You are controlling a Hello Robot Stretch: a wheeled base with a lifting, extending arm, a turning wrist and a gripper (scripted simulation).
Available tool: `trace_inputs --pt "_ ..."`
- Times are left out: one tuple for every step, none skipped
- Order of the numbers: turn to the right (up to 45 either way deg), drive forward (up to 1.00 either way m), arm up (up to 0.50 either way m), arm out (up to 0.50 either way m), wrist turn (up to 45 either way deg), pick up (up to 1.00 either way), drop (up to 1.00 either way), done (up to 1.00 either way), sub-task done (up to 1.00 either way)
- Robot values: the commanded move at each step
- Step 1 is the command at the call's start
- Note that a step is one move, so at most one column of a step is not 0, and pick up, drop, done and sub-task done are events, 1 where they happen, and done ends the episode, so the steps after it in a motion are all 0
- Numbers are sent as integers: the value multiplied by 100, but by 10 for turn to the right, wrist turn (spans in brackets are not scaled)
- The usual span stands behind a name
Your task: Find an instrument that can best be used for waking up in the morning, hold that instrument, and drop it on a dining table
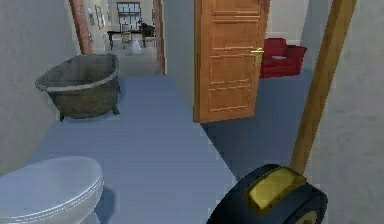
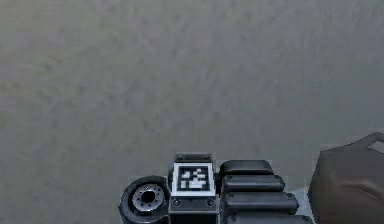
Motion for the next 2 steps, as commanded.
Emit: trace_inputs --pt "0 95 0 0 0 0 0 0 0" --pt "450 0 0 0 0 0 0 0 0"
